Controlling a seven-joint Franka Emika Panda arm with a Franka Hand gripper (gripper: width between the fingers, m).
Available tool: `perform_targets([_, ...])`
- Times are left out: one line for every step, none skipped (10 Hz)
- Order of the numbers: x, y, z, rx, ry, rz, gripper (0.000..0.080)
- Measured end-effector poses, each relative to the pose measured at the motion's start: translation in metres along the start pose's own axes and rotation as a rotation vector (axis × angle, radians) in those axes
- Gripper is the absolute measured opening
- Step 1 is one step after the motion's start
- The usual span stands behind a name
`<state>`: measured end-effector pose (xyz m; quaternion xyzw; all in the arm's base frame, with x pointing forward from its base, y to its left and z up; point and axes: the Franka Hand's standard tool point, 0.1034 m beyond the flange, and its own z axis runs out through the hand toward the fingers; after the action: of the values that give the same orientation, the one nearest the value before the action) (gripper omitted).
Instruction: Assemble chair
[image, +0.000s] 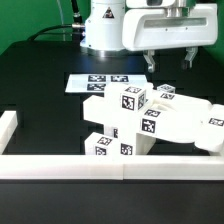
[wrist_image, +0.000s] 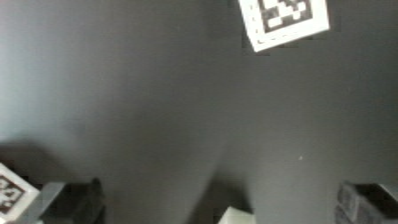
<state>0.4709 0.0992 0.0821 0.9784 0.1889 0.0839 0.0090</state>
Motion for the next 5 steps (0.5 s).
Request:
perform_targets([0.0004,0.0032,0.0045,-0.002,-0.007,-0.077,0.0649])
perform_targets([-0.0013,0.0043,0.0080,-0.003,-0.010,-0.088,0.0649])
perform_targets([-0.0044,0.0014,0.0091,-0.013,0.006,-0.049,0.0649])
perform_targets([-0.0047,0.0022,0.0092,-0.013,0.003,-0.049,0.0649])
perform_targets([-0.0045,0.0027,0.0092,-0.013,0.003,-0.048,0.0649])
